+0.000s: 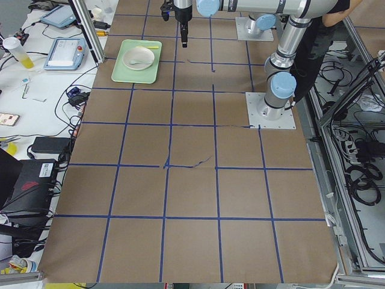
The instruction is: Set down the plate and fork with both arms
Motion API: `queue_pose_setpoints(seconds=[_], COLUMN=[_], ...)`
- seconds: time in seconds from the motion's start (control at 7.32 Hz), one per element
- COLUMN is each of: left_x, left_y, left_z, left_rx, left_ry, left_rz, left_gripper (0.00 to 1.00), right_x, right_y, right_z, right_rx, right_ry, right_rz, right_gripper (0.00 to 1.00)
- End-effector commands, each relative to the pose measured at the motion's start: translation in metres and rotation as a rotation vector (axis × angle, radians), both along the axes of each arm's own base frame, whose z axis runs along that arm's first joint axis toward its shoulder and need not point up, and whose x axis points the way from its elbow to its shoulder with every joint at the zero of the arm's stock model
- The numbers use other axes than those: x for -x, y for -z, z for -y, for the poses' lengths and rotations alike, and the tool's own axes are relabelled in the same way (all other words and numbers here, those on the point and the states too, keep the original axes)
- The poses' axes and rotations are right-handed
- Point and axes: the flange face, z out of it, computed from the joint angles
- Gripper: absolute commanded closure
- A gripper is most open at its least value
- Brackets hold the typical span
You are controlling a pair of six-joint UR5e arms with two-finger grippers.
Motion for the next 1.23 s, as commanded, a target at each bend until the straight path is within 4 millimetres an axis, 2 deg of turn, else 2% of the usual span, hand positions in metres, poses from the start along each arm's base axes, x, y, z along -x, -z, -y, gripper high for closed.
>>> queue_pose_setpoints(seconds=[0.0,1.09], left_x=[0.0222,0.0226], left_y=[-0.0104,-0.0096], left_z=[-0.0097,-0.0142], left_rx=[0.022,0.019], left_ry=[0.078,0.072], left_rz=[-0.003,-0.002], left_gripper=[0.0,0.0], right_x=[-0.001,-0.0017], right_y=[-0.0011,-0.0012], right_z=[0.0019,0.0017], right_rx=[0.006,0.006], right_ry=[0.003,0.003], right_rz=[0.001,0.001], right_gripper=[0.0,0.0])
